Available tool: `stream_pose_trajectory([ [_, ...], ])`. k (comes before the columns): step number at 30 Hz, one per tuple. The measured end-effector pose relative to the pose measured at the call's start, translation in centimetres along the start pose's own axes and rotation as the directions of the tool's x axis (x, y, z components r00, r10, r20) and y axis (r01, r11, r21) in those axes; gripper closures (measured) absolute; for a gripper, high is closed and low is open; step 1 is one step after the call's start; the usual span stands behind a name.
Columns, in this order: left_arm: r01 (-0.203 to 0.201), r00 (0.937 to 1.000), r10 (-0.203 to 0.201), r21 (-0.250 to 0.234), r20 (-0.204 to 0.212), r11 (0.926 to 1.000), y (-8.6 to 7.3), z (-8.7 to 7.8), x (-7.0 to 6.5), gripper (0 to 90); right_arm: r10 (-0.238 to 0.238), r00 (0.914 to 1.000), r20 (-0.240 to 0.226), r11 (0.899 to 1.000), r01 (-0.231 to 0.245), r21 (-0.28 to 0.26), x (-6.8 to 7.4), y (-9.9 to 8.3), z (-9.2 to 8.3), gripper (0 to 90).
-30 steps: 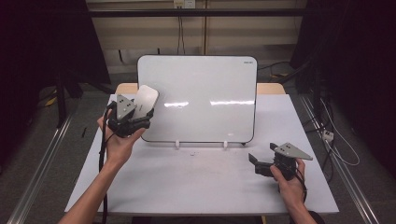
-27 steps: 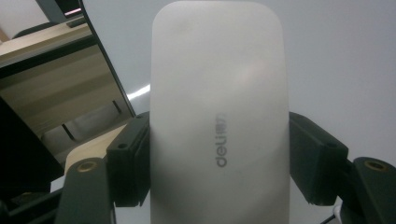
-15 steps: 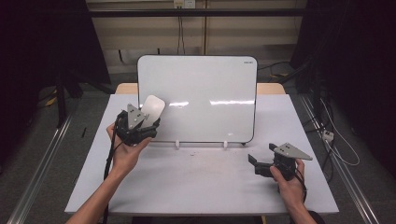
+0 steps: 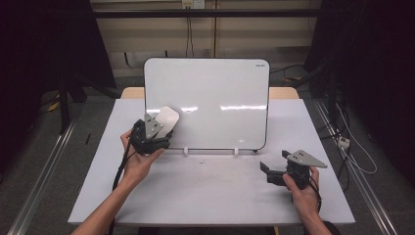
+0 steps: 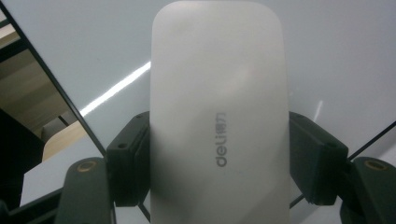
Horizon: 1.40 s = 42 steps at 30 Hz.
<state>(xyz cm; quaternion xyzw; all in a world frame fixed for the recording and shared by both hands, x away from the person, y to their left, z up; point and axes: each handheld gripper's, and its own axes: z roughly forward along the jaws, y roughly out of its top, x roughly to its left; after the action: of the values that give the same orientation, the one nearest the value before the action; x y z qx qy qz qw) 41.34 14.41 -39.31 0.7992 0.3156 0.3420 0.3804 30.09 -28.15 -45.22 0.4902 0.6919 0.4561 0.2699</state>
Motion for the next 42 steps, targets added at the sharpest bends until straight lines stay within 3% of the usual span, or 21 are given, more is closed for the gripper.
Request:
stream_pose_trajectory([
  [2,-0.022,0.9995,0.022,0.01,-0.022,0.9997,-0.2,0.3,0.0,31.2,-0.002,1.0,0.002,1.0,0.002,-0.001,0.0,0.0,0.0,5.8],
  [5,-0.018,0.999,0.018,-0.002,-0.041,0.9998,-0.1,0.8,0.1,31.2,-0.005,1.0,0.006,1.0,0.005,-0.001,0.1,0.0,-0.1,5.8],
  [11,-0.038,0.9986,0.039,0.023,-0.037,0.999,-0.2,1.5,-0.1,31.2,-0.008,0.9999,0.01,1.0,0.008,0.0,0.2,0.0,0.0,5.9],
  [12,-0.057,0.9968,0.058,0.029,-0.054,0.998,-0.4,1.8,-0.1,31.2,-0.007,0.9999,0.011,1.0,0.007,-0.001,0.1,0.0,0.0,5.9],
  [19,-0.054,0.9969,0.055,0.032,-0.056,0.9981,-0.3,1.9,-0.2,31.1,-0.006,0.9999,0.008,1.0,0.006,-0.003,0.1,0.0,0.0,5.9],
  [26,-0.034,0.9986,0.035,0.028,-0.039,0.999,-0.4,1.9,0.0,30.4,-0.004,0.9999,0.009,1.0,0.004,-0.001,0.1,0.0,0.0,5.9],
  [34,0.015,0.9999,-0.015,0.018,0.003,0.9997,-0.6,2.1,0.7,27.2,-0.001,0.9999,0.014,1.0,0.001,0.001,0.2,0.1,0.2,6.0],
  [42,0.044,0.999,-0.044,-0.001,0.011,0.999,-0.5,1.7,0.9,14.3,-0.004,0.9998,0.019,1.0,0.004,0.003,0.2,0.0,0.1,6.0],
])
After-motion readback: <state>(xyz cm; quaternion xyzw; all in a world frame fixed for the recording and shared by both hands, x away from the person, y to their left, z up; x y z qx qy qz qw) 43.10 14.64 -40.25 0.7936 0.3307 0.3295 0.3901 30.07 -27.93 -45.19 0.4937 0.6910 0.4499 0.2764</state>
